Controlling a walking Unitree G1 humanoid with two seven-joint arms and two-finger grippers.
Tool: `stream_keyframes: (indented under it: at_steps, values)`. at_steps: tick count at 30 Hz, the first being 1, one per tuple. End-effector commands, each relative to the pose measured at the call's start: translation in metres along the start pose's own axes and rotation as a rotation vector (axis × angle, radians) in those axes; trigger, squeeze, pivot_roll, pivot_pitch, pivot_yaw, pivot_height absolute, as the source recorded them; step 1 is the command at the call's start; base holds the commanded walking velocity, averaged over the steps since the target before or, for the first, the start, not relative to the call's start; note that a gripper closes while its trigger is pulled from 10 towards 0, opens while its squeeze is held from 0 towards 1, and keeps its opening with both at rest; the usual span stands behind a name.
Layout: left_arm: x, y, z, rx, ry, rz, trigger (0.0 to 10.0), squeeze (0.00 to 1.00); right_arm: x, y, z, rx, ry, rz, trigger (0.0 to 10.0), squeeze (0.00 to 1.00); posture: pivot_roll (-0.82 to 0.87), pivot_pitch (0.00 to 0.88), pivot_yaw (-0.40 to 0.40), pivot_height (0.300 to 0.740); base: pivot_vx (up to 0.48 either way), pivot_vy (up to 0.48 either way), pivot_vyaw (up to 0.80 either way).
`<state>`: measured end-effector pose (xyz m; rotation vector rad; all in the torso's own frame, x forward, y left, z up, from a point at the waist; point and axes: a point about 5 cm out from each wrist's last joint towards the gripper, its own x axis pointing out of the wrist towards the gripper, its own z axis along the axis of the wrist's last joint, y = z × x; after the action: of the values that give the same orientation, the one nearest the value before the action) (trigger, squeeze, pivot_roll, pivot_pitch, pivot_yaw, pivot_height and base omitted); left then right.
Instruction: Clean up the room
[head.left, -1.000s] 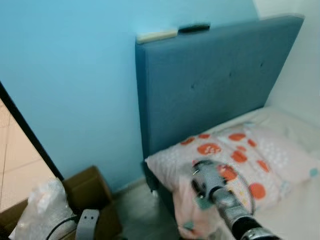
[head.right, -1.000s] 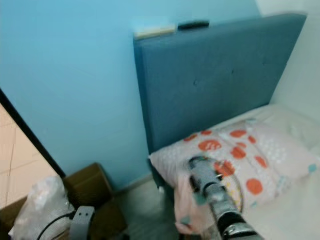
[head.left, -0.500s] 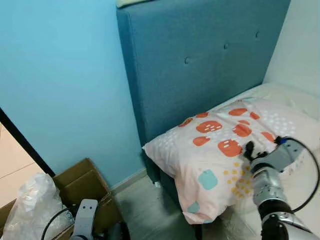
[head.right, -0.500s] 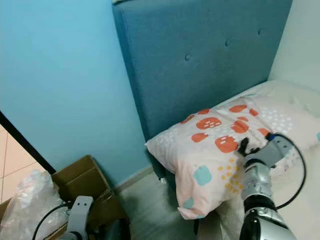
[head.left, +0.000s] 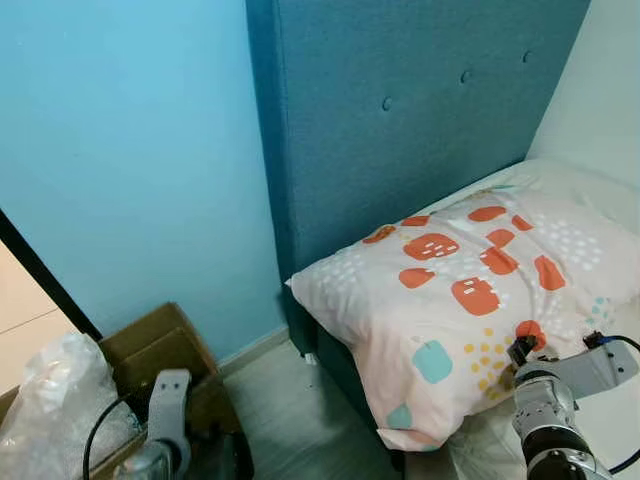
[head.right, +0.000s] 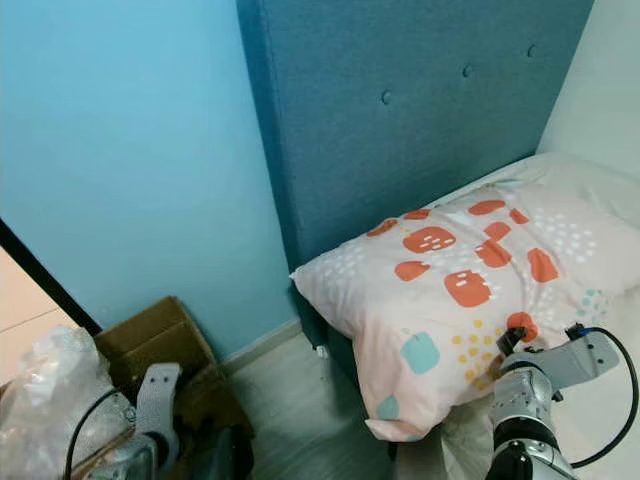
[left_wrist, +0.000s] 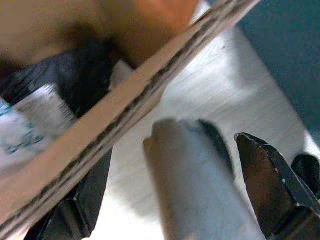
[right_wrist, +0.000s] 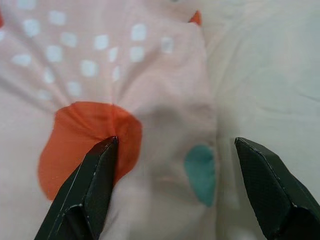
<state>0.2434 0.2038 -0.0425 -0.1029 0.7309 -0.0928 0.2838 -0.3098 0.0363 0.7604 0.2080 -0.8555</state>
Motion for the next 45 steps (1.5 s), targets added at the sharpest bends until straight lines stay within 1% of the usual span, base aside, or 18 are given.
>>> stream_keyframes:
  at_steps: [1, 3, 6, 10, 16, 21, 26, 27, 28, 30, 34, 36, 37, 39, 41, 42, 44, 45]
  values:
    - [0.0, 0.002, 0.009, 0.027, -0.031, -0.018, 10.0, 0.0, -0.005, -0.002, -0.019, 0.093, 0.058, 0.087, 10.0, 0.0, 0.05, 0.138, 0.043, 0.476, 0.0, 0.0, 0.0]
    - [0.001, 0.0, 0.009, 0.047, -0.035, -0.033, 10.0, 0.0, -0.007, 0.006, -0.024, 0.144, 0.073, 0.192, 10.0, 0.0, 0.06, 0.144, 0.047, 0.476, 0.0, 0.0, 0.0]
    - [-0.001, 0.0, 0.007, 0.071, -0.035, -0.046, 10.0, 0.0, -0.011, 0.013, -0.034, 0.172, 0.115, 0.295, 10.0, 0.0, 0.07, 0.156, 0.053, 0.476, 0.0, 0.0, 0.0]
    - [-0.002, 0.002, 0.004, 0.073, -0.039, -0.055, 10.0, 0.0, -0.015, 0.014, -0.044, 0.193, 0.175, 0.328, 10.0, 0.0, 0.09, 0.176, 0.059, 0.476, 0.0, 0.0, 0.0]
    - [-0.006, 0.006, -0.001, 0.095, -0.037, -0.066, 10.0, 0.0, -0.016, 0.016, -0.048, 0.229, 0.197, 0.352, 10.0, 0.0, 0.11, 0.193, 0.068, 0.476, 0.0, 0.0, 0.0]
    - [-0.009, 0.01, -0.003, 0.11, -0.044, -0.08, 10.0, 0.0, -0.014, 0.028, -0.037, 0.247, 0.16, 0.431, 10.0, 0.0, 0.12, 0.213, 0.074, 0.476, 0.0, 0.0, 0.0]
    - [-0.009, 0.008, -0.001, 0.127, -0.065, -0.108, 10.0, 0.0, -0.008, 0.046, -0.009, 0.281, 0.079, 0.557, 10.0, 0.0, 0.13, 0.236, 0.076, 0.476, 0.0, 0.0, 0.0]
    - [-0.009, 0.007, -0.001, 0.128, -0.072, -0.115, 10.0, 0.0, -0.007, 0.049, -0.003, 0.274, 0.069, 0.56, 0.0, 0.0, 0.13, 0.246, 0.073, 0.476, 0.0, 0.0, 0.0]
    - [-0.009, 0.007, -0.001, 0.128, -0.072, -0.115, 10.0, 0.0, -0.007, 0.049, -0.003, 0.274, 0.069, 0.56, 0.0, 0.0, 0.13, 0.246, 0.073, 0.476, 0.0, 0.0, 0.0]
    - [-0.008, 0.003, 0.002, 0.133, -0.088, -0.132, 10.0, 0.0, -0.003, 0.055, 0.01, 0.227, 0.043, 0.56, 0.0, 0.0, 0.13, 0.259, 0.07, 0.476, 0.0, 0.0, 0.0]
    - [-0.008, 0.001, 0.002, 0.138, -0.098, -0.142, 10.0, 0.0, -0.001, 0.057, 0.018, 0.197, 0.023, 0.552, 0.0, 0.0, 0.14, 0.268, 0.071, 0.476, 0.0, 0.0, 0.0]
    - [-0.01, 0.0, 0.002, 0.153, -0.116, -0.164, 10.0, 0.0, 0.003, 0.056, 0.037, 0.141, -0.043, 0.523, 0.0, 0.0, 0.16, 0.29, 0.074, 0.476, 0.0, 0.0, 0.0]
    - [-0.01, 0.0, 0.002, 0.153, -0.116, -0.164, 10.0, 0.0, 0.003, 0.056, 0.037, 0.141, -0.043, 0.523, 0.0, 0.0, 0.16, 0.29, 0.074, 0.476, 0.0, 0.0, 0.0]
    - [-0.012, 0.001, 0.001, 0.16, -0.126, -0.175, 10.0, 0.0, 0.005, 0.056, 0.053, 0.121, -0.103, 0.506, 0.0, 0.0, 0.18, 0.306, 0.077, 0.476, 0.0, 0.0, 0.0]
    - [-0.012, 0.001, 0.001, 0.16, -0.126, -0.175, 10.0, 0.0, 0.005, 0.056, 0.053, 0.121, -0.103, 0.506, 0.0, 0.0, 0.18, 0.306, 0.077, 0.476, 0.0, 0.0, 0.0]
    - [-0.013, 0.001, 0.0, 0.164, -0.13, -0.18, 10.0, 0.0, 0.006, 0.057, 0.064, 0.121, -0.137, 0.506, 0.0, 0.0, 0.19, 0.312, 0.078, 0.476, 0.0, 0.0, 0.0]
    - [-0.013, 0.001, 0.0, 0.164, -0.13, -0.18, 10.0, 0.0, 0.006, 0.057, 0.064, 0.121, -0.137, 0.506, 0.0, 0.0, 0.19, 0.312, 0.078, 0.476, 0.0, 0.0, 0.0]
    - [-0.015, 0.002, -0.002, 0.168, -0.134, -0.186, 10.0, 0.0, 0.007, 0.059, 0.076, 0.118, -0.176, 0.502, 0.0, 0.0, 0.2, 0.323, 0.083, 0.476, 0.0, 0.0, 0.0]
